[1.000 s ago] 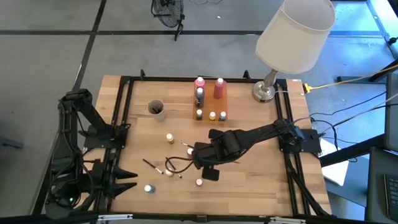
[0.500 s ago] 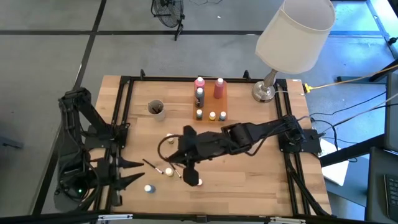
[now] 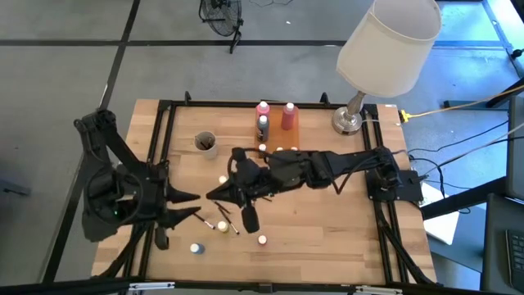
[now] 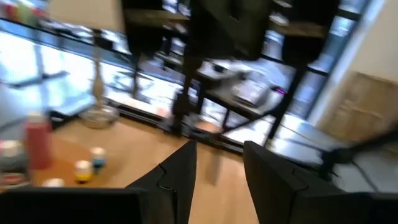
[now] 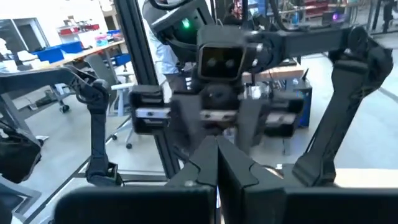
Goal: Pick & Place Paint Supplies
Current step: Put the silver paint brush into the white cup
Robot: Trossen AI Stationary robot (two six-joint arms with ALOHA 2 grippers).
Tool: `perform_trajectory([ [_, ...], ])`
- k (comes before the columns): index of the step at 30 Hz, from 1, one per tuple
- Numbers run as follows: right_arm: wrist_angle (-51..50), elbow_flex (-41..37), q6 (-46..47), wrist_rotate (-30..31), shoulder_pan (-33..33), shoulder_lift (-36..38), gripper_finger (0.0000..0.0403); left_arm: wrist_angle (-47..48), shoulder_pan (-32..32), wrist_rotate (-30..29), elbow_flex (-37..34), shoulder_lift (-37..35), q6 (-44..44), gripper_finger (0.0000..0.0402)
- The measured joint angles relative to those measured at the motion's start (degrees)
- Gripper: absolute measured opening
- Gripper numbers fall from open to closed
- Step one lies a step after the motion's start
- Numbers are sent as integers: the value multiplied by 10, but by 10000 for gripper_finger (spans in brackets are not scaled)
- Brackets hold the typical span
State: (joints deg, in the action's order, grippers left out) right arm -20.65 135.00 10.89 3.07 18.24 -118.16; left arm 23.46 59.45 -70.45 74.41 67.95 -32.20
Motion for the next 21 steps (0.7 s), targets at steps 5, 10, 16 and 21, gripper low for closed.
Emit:
perform_trajectory([
  [5,3,0,-12,-25,-14,2,0,-5,-16,61,0,-1,21,127],
  [10,3,0,-13,-39,-21,2,0,-5,-32,59,0,11,129,127],
  [16,-1,0,-18,-51,-22,2,0,-12,-69,62,0,21,169,128],
  [21,-10,0,-18,-53,-22,2,0,-24,-100,87,0,23,150,128],
])
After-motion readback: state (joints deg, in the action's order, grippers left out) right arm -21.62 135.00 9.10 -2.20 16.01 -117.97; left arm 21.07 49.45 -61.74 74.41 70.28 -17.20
